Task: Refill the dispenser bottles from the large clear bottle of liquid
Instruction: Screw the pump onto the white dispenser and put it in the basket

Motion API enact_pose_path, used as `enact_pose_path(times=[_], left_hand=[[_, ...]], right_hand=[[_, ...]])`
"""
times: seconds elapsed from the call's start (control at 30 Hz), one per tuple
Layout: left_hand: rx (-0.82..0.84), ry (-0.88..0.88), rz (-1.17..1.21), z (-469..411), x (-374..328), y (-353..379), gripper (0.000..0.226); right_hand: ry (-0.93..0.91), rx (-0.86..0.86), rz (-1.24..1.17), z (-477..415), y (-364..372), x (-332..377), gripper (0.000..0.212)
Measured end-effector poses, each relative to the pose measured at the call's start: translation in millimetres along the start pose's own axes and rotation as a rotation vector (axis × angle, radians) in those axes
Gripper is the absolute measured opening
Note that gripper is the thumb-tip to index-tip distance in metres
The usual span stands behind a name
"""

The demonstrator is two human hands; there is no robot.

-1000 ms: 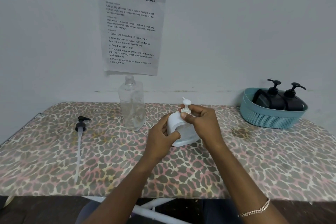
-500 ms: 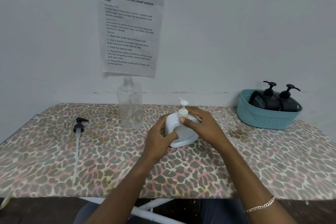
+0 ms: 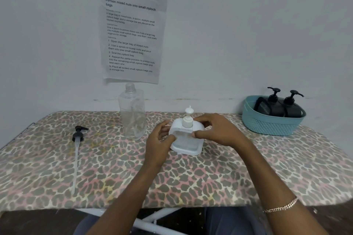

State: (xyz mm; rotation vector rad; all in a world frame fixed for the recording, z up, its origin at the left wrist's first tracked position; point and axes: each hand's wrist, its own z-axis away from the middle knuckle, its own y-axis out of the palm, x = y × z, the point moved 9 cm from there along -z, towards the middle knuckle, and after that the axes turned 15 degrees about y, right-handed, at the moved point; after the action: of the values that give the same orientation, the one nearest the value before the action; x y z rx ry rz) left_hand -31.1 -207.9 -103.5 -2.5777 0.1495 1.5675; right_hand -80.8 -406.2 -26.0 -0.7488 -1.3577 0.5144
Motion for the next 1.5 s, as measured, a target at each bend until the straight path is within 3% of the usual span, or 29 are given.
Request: enact_pose_path(times=[0.13,0.4,1.03,1.33,1.5], left_hand=[[-0.052,0.034,-0.080,0.0,-0.6,-4.7,0.040],[-0.059,0.205,-0.311,-0.5,-23.3,0.9,0.035],[0.183,0.223,-0.109,-66.6,-78.3,132.5,0.076],[0.386,0.210,-0.042,-107.9,-100.4,226.0,0.068],[0.466,0.206,-0.030,-119.0,-101.7,261.8,0.066]], right_hand=[[0.034,-0.071,-0.006,2.7,-5.4,-3.7,0.033],[0.082,-0.213,-0.079,10.9,-16.2,-10.8,0.039],[0.104,-0.519,-0.043,34.9,-142.8,-9.6,0.036],[0.197,-0.753,-0.005,25.5,-208.3,-48.8,0.040],[0.234,-0.798,0.007,19.4,-224.3,-70.1,0.037]])
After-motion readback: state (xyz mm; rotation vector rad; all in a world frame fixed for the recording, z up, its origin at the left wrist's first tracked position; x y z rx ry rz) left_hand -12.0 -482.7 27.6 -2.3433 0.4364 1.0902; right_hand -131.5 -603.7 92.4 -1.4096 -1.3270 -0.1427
